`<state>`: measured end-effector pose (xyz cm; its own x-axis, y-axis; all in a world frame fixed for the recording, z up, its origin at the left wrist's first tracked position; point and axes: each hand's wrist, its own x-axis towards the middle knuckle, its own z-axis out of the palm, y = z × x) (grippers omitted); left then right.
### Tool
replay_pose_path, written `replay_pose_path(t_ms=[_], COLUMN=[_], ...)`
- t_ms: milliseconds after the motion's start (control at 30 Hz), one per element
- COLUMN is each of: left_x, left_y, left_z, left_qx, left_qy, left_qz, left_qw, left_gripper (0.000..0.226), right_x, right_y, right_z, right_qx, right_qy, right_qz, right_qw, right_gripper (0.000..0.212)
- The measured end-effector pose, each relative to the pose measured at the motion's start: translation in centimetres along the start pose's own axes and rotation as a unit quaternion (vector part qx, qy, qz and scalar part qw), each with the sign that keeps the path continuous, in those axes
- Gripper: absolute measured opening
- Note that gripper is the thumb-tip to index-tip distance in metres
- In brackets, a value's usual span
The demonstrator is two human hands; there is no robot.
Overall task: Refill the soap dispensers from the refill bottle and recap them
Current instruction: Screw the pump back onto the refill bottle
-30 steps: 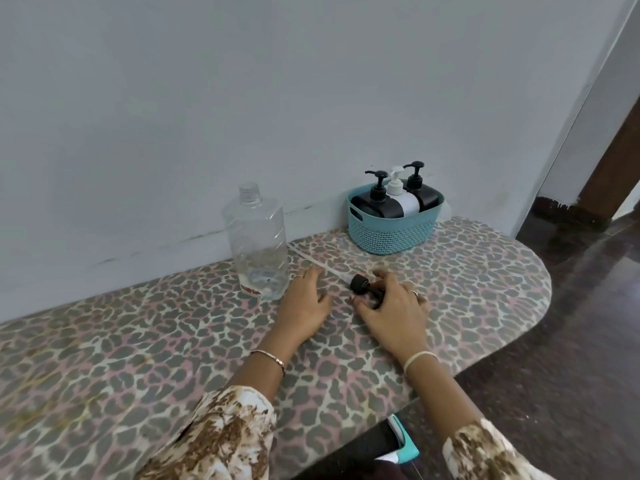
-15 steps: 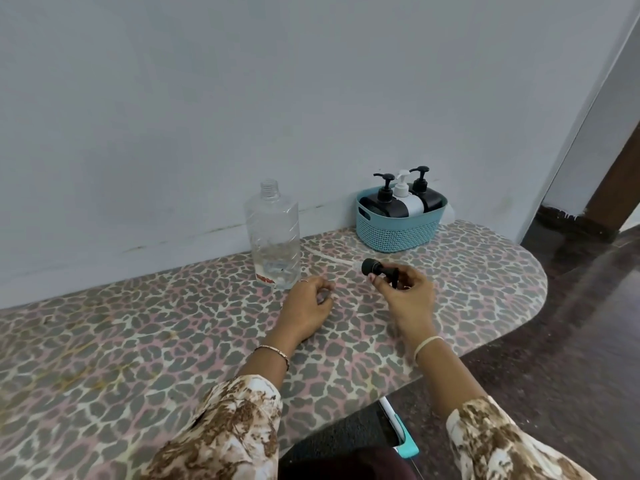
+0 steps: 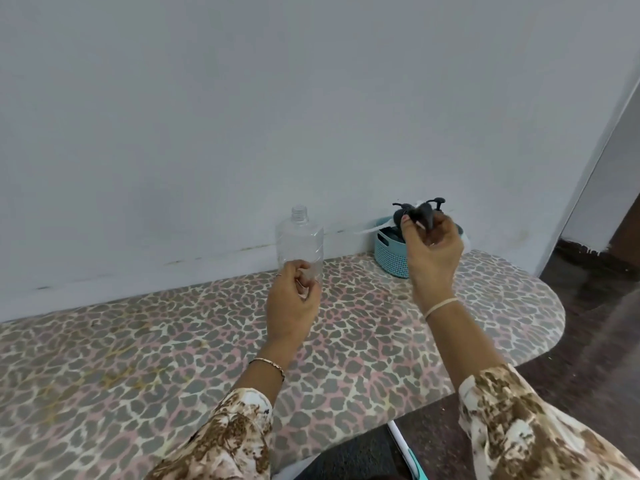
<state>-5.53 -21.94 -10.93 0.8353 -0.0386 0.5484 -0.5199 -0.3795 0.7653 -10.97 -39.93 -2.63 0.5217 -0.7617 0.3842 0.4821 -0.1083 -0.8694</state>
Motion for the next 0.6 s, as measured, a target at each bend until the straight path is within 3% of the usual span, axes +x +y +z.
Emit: replay_pose_path(t_ms=[167,267,400,600], left_x=[2.8,4.4,6.3,8.7], left_y=[0.7,1.0,1.3,0.9], left_z=[-1.5,-2.0,-2.1,-1.7], left_qx=[0.083,0.109,0.122,0.145], left_qy=[0.099,0.112,0.039,-0.062], left_qz=[0.033,0.020,-0.021,-0.077], left_qw=[0.991,0.987,0.992,0.984], left_gripper=[0.028,0.048,0.081,0.109], right_x=[2.3,3.4,4.3,4.6], right_y=[-3.8,-6.2,-8.5,-9.4], right_z=[2.8,4.5,6.9,9.9], right_qx=[0.028,0.027,0.014,0.047], right_qy=[0.011,-0.002,-0.027,-0.074], right_qz=[-0.060,-0.105,-0.149,-0.154], right_qw=[0.998,0.994,0.988,0.984], right_gripper=[0.017,0.019,0.008,0.009])
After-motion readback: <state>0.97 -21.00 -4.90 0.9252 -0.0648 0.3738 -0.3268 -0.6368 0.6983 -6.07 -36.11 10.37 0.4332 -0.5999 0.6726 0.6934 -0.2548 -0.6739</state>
